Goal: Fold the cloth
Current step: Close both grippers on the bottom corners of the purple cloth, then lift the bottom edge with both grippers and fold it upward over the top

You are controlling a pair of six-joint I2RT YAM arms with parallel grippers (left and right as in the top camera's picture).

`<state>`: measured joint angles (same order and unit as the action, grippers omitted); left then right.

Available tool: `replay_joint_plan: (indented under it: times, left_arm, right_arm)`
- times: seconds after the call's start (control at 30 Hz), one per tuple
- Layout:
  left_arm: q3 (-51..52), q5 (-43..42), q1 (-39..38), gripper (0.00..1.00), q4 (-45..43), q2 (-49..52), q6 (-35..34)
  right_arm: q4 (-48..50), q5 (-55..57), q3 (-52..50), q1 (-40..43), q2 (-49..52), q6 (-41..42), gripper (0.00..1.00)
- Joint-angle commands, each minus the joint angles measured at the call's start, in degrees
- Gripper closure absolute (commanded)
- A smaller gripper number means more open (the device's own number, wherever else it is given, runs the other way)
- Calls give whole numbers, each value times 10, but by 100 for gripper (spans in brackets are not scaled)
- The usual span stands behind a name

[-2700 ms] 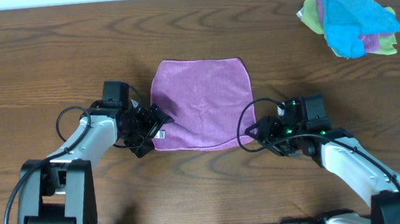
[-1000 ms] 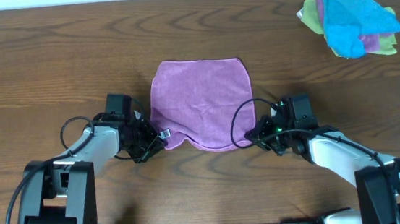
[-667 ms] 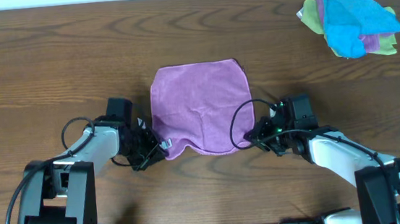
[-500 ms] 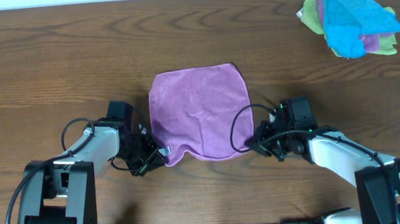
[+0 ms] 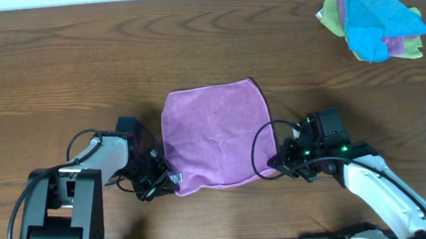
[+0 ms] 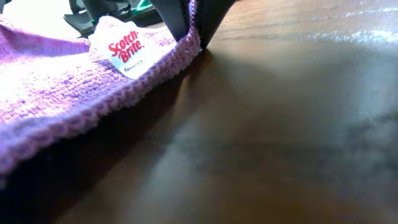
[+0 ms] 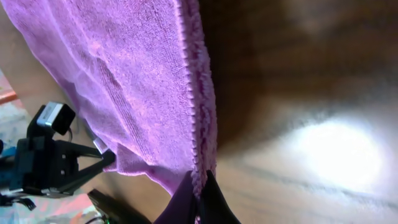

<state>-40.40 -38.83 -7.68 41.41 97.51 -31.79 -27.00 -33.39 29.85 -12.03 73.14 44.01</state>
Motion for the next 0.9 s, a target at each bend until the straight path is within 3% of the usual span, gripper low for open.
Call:
replay_joint_plan:
  times: [0.0, 0.4, 0.87]
  left_arm:
    - [14, 29, -2, 94, 18, 6, 16]
    - [6, 39, -2, 94, 28, -146, -41]
    - [-28, 71, -2, 94, -62, -152, -114]
  right_arm:
    - [-11, 4, -1, -4, -17, -15, 99]
    - [7, 10, 0, -4, -85, 12, 99]
    - [121, 92, 2, -4, -82, 42, 99]
